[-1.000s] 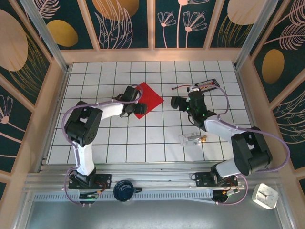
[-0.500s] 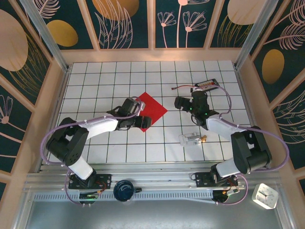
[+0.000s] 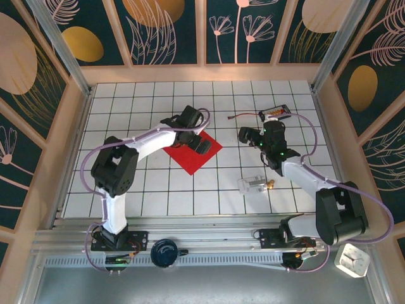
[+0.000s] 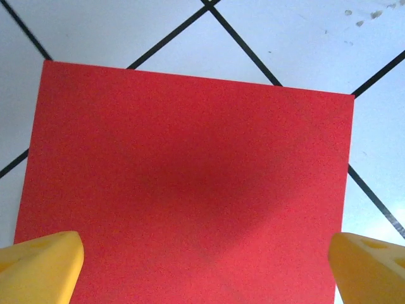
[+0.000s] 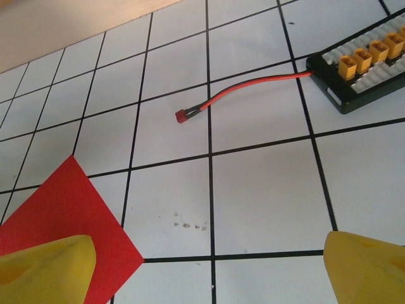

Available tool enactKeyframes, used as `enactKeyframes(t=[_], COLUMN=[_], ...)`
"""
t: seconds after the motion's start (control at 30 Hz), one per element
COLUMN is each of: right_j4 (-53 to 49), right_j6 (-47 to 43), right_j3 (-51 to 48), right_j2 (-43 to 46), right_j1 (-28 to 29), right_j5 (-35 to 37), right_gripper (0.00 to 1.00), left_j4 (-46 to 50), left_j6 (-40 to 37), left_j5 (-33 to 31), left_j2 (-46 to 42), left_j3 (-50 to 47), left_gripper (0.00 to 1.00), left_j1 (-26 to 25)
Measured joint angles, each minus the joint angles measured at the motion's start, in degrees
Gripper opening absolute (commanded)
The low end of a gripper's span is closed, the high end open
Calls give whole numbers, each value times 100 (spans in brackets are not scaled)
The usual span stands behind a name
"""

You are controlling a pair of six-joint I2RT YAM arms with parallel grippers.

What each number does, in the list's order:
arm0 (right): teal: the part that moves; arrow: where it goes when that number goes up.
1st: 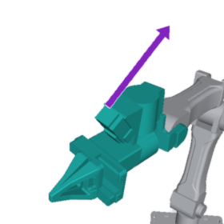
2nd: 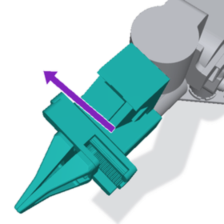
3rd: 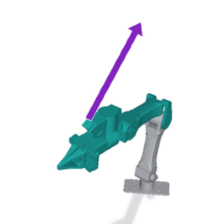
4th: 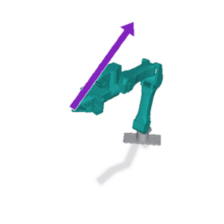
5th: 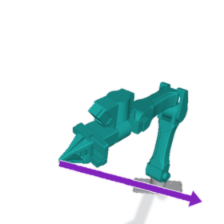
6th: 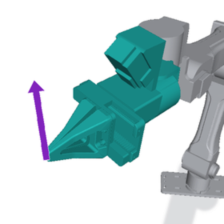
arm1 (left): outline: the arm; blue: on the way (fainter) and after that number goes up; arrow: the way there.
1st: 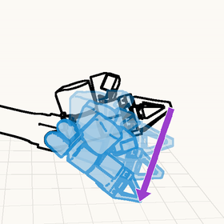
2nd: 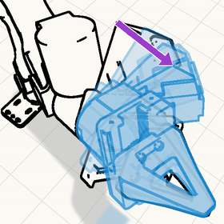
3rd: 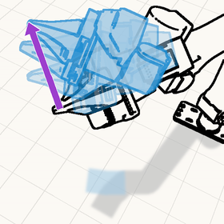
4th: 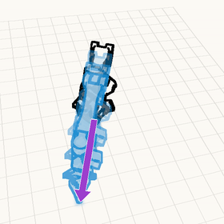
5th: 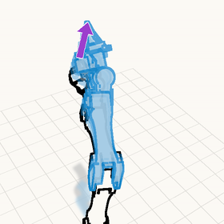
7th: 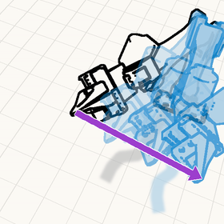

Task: Fold a paper plane with a square sheet of paper (pick it up from the middle)
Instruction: Move the square sheet of paper to the center of the table.

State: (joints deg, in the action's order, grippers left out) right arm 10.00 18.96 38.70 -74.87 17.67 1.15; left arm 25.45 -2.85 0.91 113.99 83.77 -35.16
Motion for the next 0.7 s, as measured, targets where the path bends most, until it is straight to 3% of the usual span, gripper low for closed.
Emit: enactKeyframes(t=[0.27,0.7], right_j4=[50,136], right_j6=[-9,50], right_j3=[-435,-667], right_j2=[219,280], right_j1=[-120,-245], right_j5=[-131,-151], right_gripper=[93,93], left_j4=[1366,2542], left_j6=[-553,-850], left_j5=[-7,166], left_j2=[916,1698], left_j3=[1156,2317], left_gripper=[99,99], left_j1=[122,424])
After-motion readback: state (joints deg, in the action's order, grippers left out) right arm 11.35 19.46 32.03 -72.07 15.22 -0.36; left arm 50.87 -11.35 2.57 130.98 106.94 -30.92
